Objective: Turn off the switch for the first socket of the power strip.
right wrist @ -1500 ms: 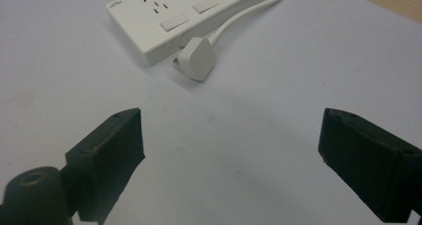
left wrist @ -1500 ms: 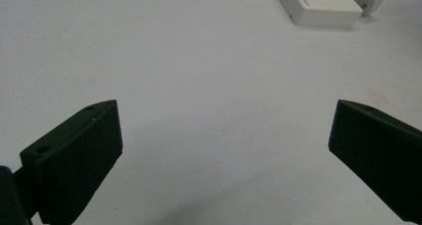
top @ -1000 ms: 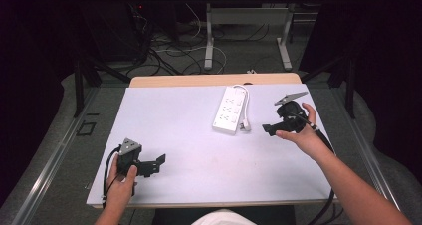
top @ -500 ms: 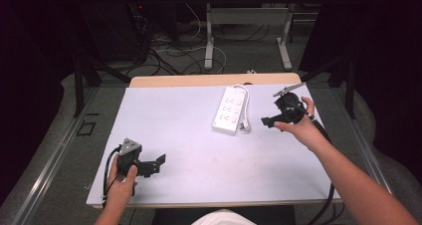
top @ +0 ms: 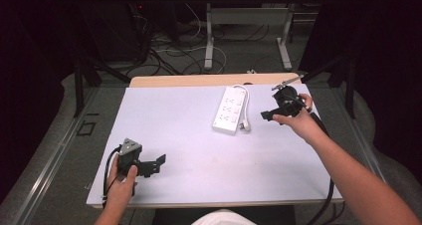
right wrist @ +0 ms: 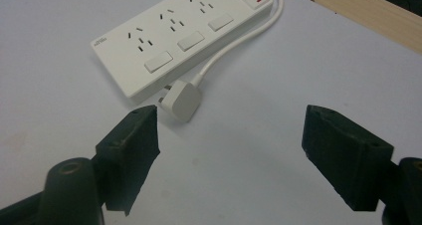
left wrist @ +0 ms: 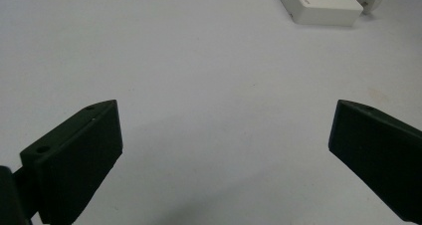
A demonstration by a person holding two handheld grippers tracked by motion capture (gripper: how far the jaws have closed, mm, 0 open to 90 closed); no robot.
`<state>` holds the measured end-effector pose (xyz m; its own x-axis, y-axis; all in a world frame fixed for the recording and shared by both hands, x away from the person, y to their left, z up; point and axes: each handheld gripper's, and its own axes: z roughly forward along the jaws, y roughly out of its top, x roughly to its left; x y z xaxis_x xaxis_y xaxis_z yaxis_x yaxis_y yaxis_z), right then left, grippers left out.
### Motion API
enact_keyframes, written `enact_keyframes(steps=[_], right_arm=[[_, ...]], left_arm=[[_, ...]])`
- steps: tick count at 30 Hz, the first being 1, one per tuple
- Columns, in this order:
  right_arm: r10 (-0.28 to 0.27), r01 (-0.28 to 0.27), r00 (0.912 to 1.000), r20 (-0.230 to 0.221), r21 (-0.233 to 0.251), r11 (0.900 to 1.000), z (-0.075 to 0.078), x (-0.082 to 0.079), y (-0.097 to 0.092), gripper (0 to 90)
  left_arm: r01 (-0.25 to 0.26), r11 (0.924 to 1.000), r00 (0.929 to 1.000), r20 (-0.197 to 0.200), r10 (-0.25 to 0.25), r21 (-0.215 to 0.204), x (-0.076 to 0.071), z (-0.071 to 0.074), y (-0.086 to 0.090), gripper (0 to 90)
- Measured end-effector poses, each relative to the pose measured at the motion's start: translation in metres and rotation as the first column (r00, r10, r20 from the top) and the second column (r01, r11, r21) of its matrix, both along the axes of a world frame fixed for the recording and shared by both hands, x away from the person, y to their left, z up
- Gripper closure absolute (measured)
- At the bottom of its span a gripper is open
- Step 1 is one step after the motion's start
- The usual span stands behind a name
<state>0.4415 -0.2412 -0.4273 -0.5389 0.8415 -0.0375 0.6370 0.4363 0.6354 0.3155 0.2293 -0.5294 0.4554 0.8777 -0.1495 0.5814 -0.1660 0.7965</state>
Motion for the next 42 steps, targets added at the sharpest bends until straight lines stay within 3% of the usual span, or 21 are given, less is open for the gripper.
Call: enact_keyframes(steps=[11, 16, 36, 42], right_arm=[[-0.014, 0.014, 0.9998, -0.012, 0.01, 0.9998, 0.007, 0.01, 0.006, 25.6], [0.004, -0.004, 0.9997, -0.023, 0.011, 0.9999, 0.01, 0.013, 0.009, 27.9], [0.015, -0.014, 0.9993, -0.034, 0.014, 0.9998, 0.008, 0.034, 0.03, 34.3], [0.011, -0.011, 0.9994, -0.033, -0.004, 0.9999, 0.007, 0.04, 0.037, 35.5]], left_arm=[[0.0, 1.0, 1.0, 0.001, 0.0, 0.001, 0.0, 0.0, 0.0, 0.3], [0.0, 1.0, 1.0, 0.001, 0.0, 0.001, 0.0, 0.0, 0.0, 0.3], [0.003, 1.0, 1.0, 0.0, -0.003, 0.0, 0.0, 0.0, 0.0, 0.3], [0.005, 1.0, 1.0, -0.001, -0.005, 0.001, 0.001, -0.001, 0.0, 0.3]])
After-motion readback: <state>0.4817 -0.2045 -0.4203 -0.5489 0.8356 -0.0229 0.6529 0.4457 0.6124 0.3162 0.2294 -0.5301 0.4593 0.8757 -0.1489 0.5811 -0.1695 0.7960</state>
